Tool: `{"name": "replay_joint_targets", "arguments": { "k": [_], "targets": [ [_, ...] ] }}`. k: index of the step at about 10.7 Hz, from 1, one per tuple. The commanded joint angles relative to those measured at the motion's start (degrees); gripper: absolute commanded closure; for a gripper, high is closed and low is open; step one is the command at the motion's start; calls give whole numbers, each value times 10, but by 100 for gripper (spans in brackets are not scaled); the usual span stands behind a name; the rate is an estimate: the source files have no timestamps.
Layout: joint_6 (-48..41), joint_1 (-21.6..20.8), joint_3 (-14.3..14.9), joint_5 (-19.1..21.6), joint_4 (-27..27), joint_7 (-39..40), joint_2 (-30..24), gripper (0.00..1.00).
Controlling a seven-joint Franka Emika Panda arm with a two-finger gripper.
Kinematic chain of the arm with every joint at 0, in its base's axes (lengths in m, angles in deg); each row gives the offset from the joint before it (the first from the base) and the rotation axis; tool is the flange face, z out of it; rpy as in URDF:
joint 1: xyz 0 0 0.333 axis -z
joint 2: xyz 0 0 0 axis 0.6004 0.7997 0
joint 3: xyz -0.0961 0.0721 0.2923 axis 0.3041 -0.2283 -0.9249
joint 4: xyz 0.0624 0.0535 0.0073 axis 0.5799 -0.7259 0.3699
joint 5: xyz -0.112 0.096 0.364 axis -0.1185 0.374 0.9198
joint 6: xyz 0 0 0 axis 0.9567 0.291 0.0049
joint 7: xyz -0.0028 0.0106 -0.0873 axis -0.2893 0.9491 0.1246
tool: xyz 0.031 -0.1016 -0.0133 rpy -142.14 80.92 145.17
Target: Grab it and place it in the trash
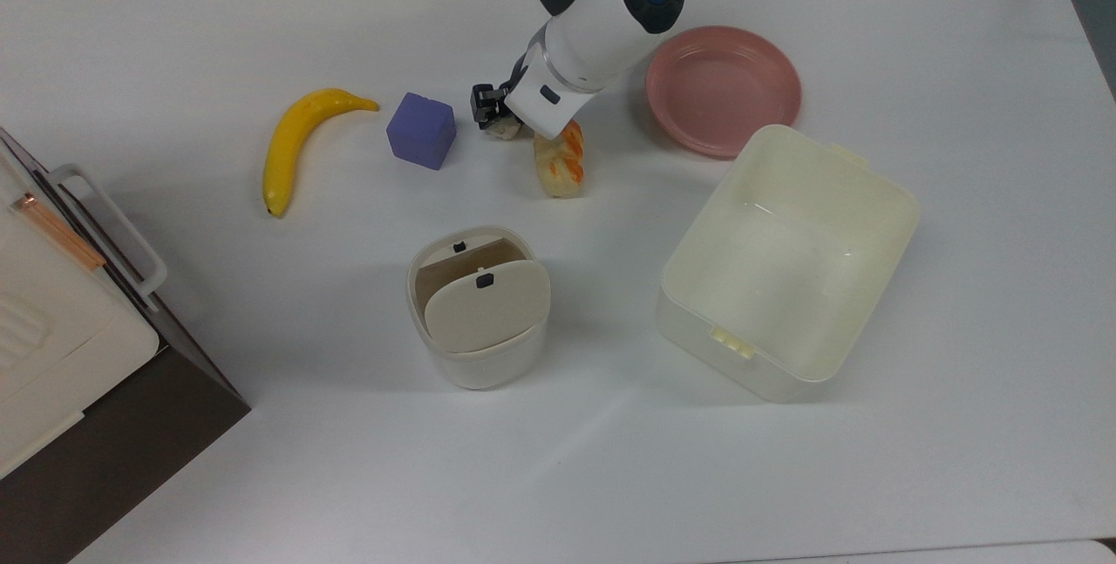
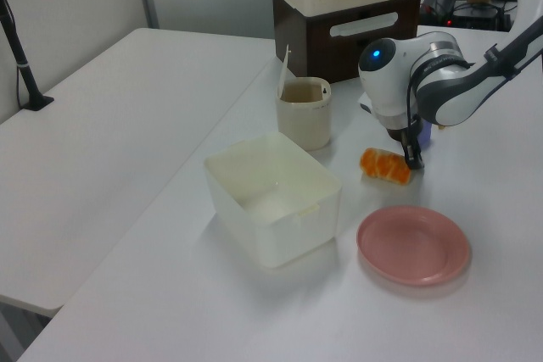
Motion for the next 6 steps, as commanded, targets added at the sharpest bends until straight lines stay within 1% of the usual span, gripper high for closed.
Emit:
{"name": "replay_joint_targets", "arguments": {
  "k": [1,3,5,6],
  "targets": [
    [8,12,-10,-13,0,-24,7,100],
    [7,25,-10,-7,10,-39,-7,100],
    [-1,65,-10,5,54,-40,-44,100],
    [-2,80,-10,36,81,-38,-55,100]
  ]
}}
